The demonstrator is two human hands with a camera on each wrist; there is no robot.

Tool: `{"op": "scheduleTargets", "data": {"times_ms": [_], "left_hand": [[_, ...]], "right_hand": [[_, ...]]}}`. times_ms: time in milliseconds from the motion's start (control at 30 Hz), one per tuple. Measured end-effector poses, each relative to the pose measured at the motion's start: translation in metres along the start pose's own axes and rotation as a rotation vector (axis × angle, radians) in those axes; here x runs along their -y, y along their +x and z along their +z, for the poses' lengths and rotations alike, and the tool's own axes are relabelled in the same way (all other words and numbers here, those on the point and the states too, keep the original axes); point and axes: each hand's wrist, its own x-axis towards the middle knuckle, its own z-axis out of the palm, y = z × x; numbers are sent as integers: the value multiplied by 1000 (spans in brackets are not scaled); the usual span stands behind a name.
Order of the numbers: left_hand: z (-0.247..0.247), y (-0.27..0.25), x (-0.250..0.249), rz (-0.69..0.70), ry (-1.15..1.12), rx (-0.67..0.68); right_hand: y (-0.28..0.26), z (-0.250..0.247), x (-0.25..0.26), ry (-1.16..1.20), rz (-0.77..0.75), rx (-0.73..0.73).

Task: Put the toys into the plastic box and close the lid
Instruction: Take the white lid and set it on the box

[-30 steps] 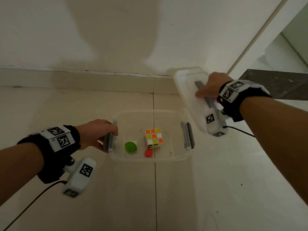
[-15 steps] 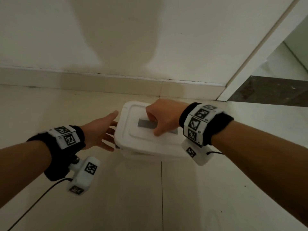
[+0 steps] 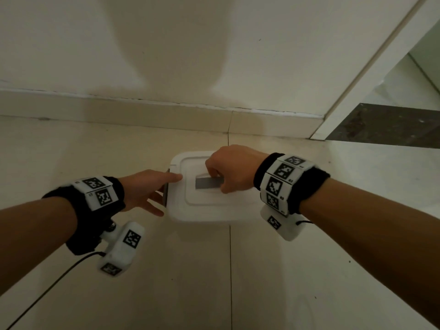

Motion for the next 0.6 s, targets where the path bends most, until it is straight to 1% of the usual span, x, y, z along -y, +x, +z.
{"op": "scheduleTargets", "data": {"times_ms": [133, 233, 300, 400, 533, 600], "left_hand": [[0, 2, 2, -14, 41, -1], [-1, 2, 2, 10, 34, -16], [-1, 2, 1, 27, 29, -24], [0, 3, 0, 37, 23, -36], [4, 5, -1, 29, 6, -36], [4, 6, -3, 28, -3, -40]], "right_hand": [[6, 2, -5, 25, -10, -9], [5, 7, -17, 115, 4, -29], [0, 12, -26, 244, 34, -57], [-10, 20, -40, 530, 124, -138], [-23, 22, -59, 867, 228, -194], [-29, 21, -68, 922, 329, -288]]}}
